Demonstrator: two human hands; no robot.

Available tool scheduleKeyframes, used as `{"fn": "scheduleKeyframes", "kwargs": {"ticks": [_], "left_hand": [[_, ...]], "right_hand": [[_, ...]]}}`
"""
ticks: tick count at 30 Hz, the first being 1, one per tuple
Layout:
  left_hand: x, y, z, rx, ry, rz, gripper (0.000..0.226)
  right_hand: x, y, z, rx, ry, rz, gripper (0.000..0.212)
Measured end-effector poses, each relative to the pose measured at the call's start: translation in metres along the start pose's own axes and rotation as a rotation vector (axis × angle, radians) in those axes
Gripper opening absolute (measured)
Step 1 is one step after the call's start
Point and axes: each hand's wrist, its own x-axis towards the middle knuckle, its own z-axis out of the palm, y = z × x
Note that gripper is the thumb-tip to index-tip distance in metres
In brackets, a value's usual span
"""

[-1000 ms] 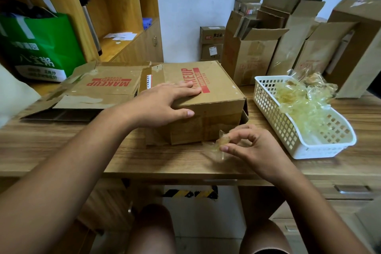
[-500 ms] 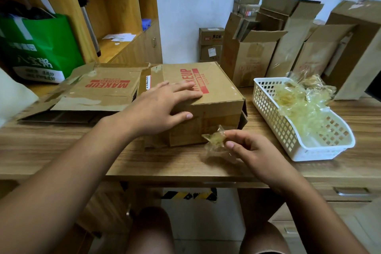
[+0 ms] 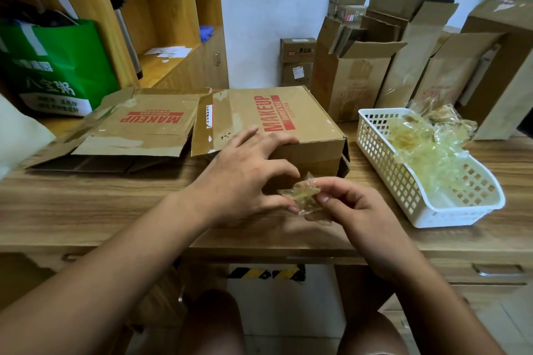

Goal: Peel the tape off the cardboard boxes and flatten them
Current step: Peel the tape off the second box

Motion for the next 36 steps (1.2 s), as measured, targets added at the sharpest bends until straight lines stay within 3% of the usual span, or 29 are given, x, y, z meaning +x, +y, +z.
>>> {"fn": "scheduleKeyframes", "kwargs": {"ticks": [2,8,16,21,29,36], "left_hand": [[0.000,0.000,-0.003,-0.023,-0.002,-0.001,0.060],[0.000,0.001,-0.009,-0.163,0.032,-0.029,0.035],[0.010,-0.002,-0.046,-0.430,-0.074,-0.033,0.007],[0.009,0.000,-0.068,-0.494,-0.069,0.028,0.023],[0.004,0.002,-0.079,-0.474,-0.100,0.032,0.012],[-0.002,0.007,-0.081,-0.462,-0.070,0.052,0.018]], "right_hand": [[0.001,-0.004,-0.001,0.046,-0.019,-0.011,0.032],[0.002,-0.010,-0.004,0.367,-0.108,0.107,0.042],[-0.001,-0.024,-0.029,0.339,-0.283,0.085,0.044],[-0.002,-0.036,-0.034,0.400,-0.326,0.072,0.047],[-0.006,-0.049,-0.036,0.547,-0.390,0.061,0.029],[-0.006,-0.061,-0.028,0.499,-0.298,0.138,0.031]]}}
